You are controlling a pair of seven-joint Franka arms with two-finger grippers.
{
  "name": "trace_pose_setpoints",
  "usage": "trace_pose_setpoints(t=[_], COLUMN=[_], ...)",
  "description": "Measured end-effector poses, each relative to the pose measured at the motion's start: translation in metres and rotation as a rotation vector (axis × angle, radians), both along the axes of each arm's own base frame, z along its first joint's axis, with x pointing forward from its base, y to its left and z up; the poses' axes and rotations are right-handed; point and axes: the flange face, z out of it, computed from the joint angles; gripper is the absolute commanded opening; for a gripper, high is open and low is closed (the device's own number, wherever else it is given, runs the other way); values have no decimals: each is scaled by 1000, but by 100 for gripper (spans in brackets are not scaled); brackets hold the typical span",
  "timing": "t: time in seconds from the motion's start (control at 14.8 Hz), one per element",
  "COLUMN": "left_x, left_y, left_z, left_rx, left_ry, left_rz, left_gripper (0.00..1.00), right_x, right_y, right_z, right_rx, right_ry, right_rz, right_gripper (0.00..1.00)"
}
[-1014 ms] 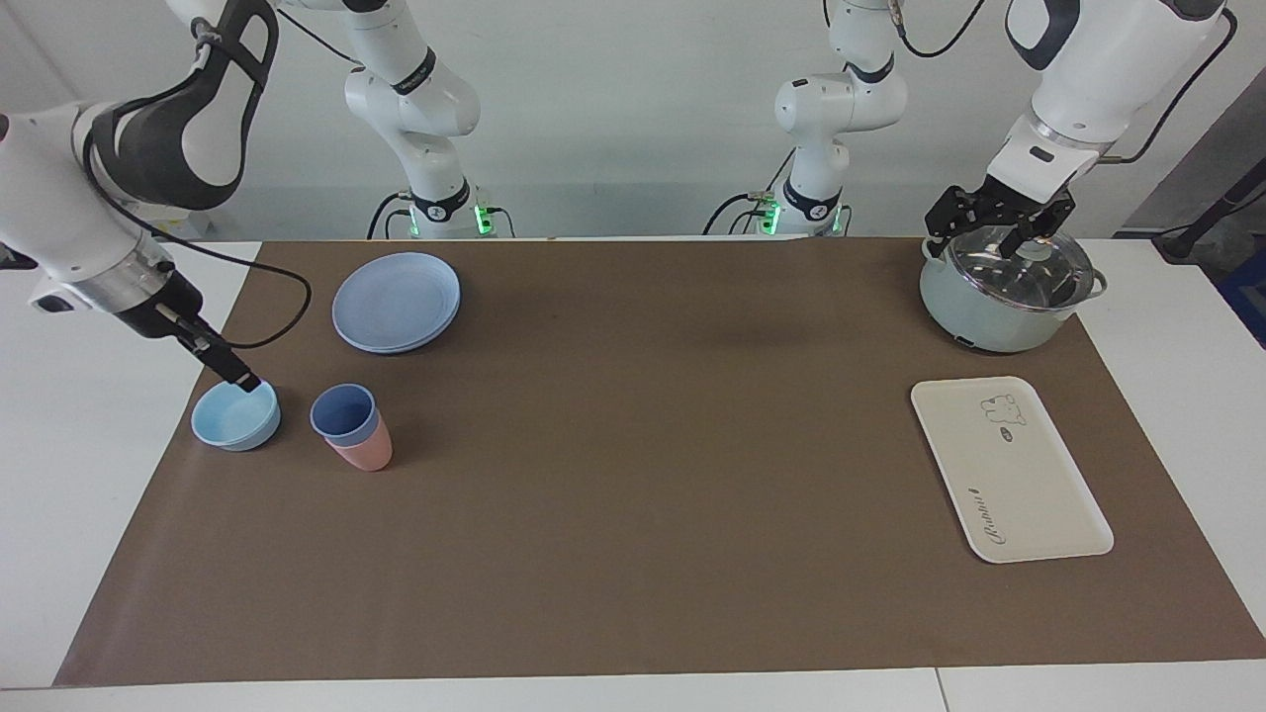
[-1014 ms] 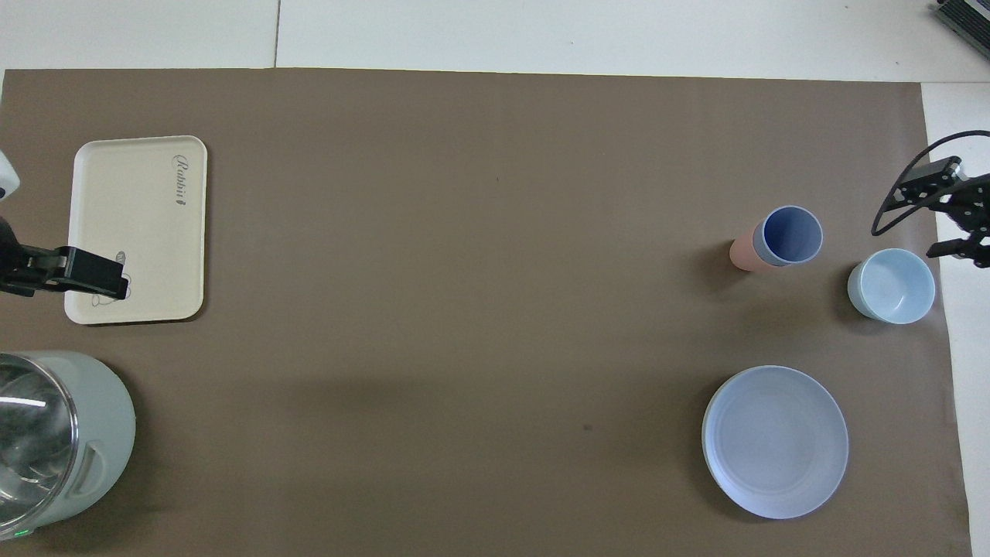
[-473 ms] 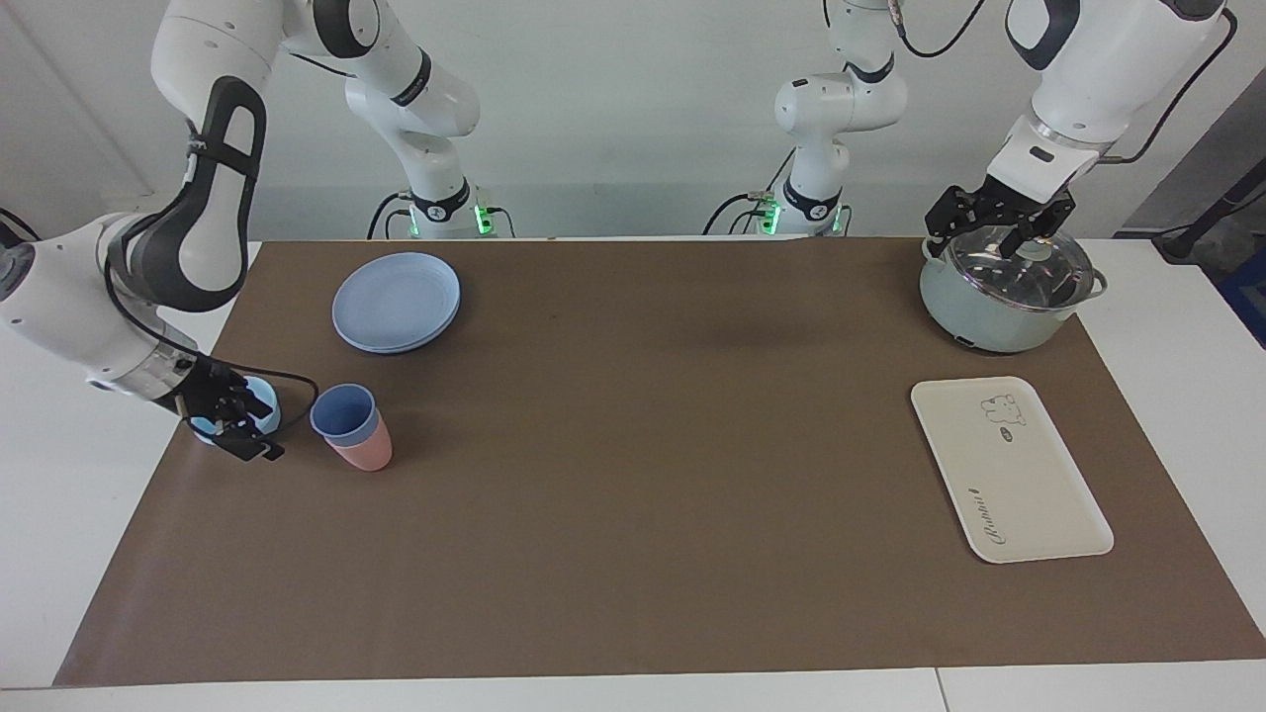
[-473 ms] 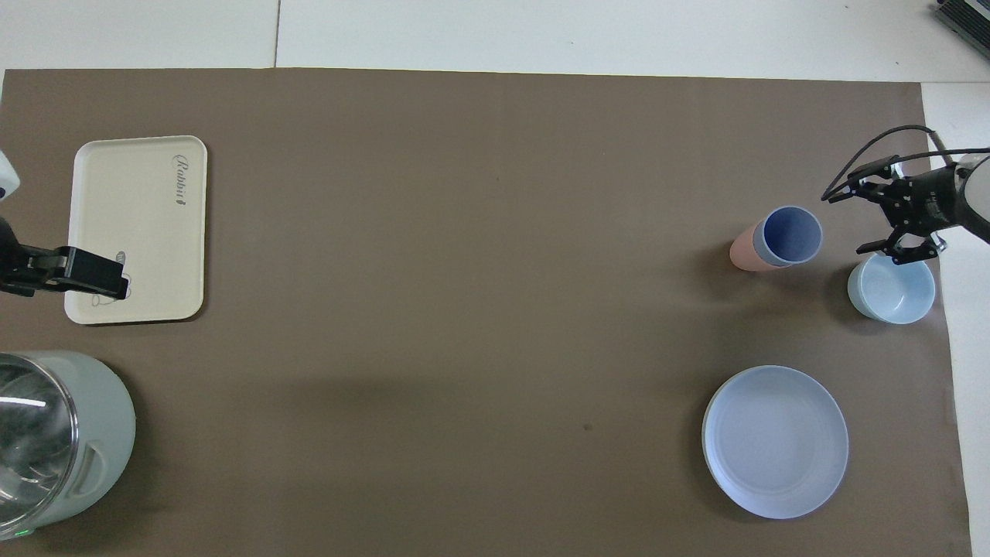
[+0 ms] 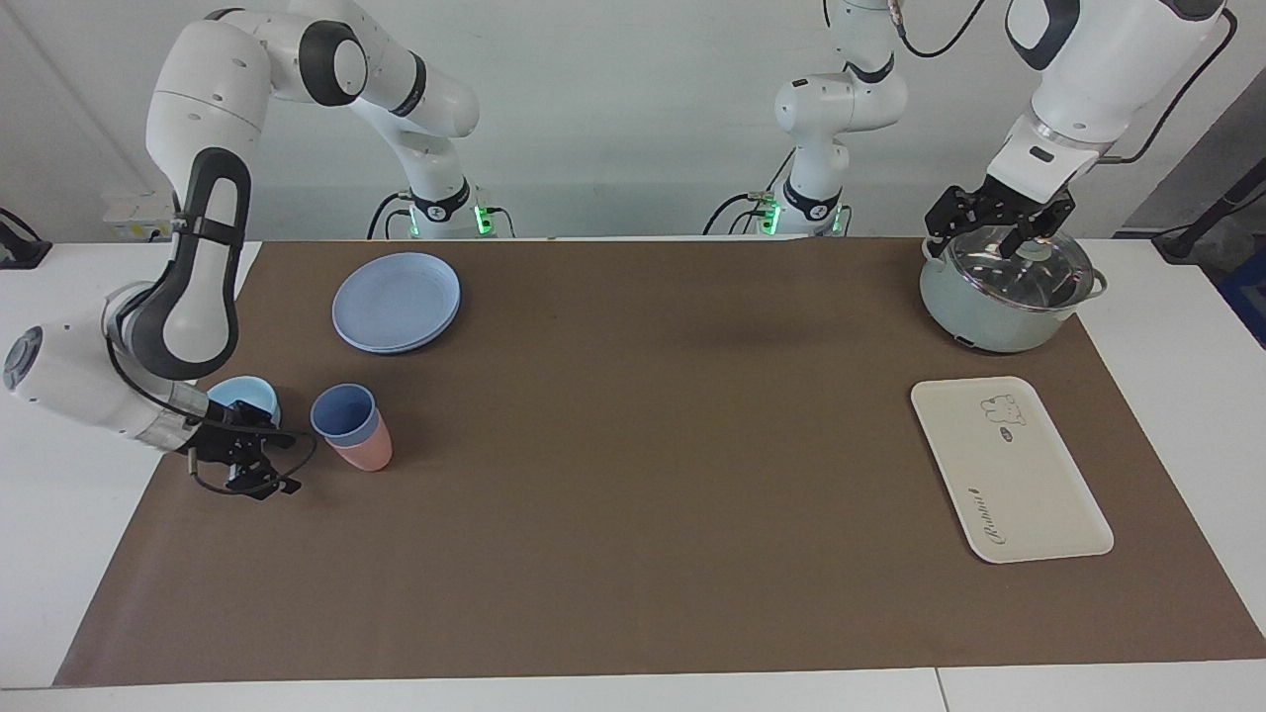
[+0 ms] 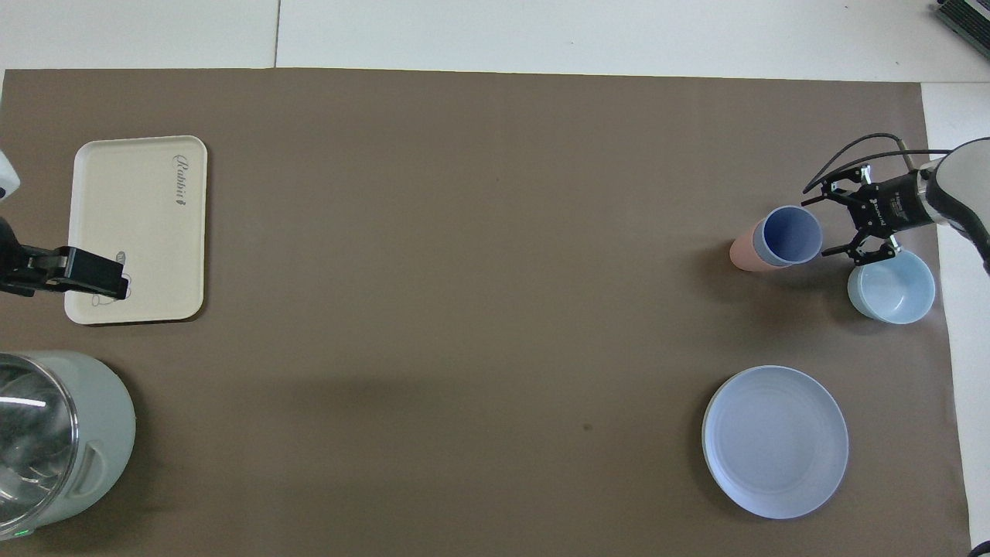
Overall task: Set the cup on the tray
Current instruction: 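Move the right gripper over the blue cup and lower it, then grasp the nested blue and pink cups with the right gripper and lift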
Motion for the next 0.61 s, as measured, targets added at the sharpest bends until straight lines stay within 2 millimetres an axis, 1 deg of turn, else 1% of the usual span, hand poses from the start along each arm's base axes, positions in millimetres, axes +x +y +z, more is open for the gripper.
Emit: trace_pose_setpoints(t=[0.14,0.27,0.47,0.61], left_x=[0,0,0,0], left_y=[0,0,0,0], left_z=[0,0,0,0], left_rx=[0,0,0,0], left_ry=[0,0,0,0], left_rz=[0,0,0,0], left_gripper=[100,100,100,100], right_x=[1,-1,-13,-16], right_y=[9,22,29,34], right_z=[-1,-9,-27,-28], right_rx=[35,89,129,166], right_ry=[35,68,118,142], right_rz=[-66,-103,-112,-112], right_gripper=[94,95,96,96])
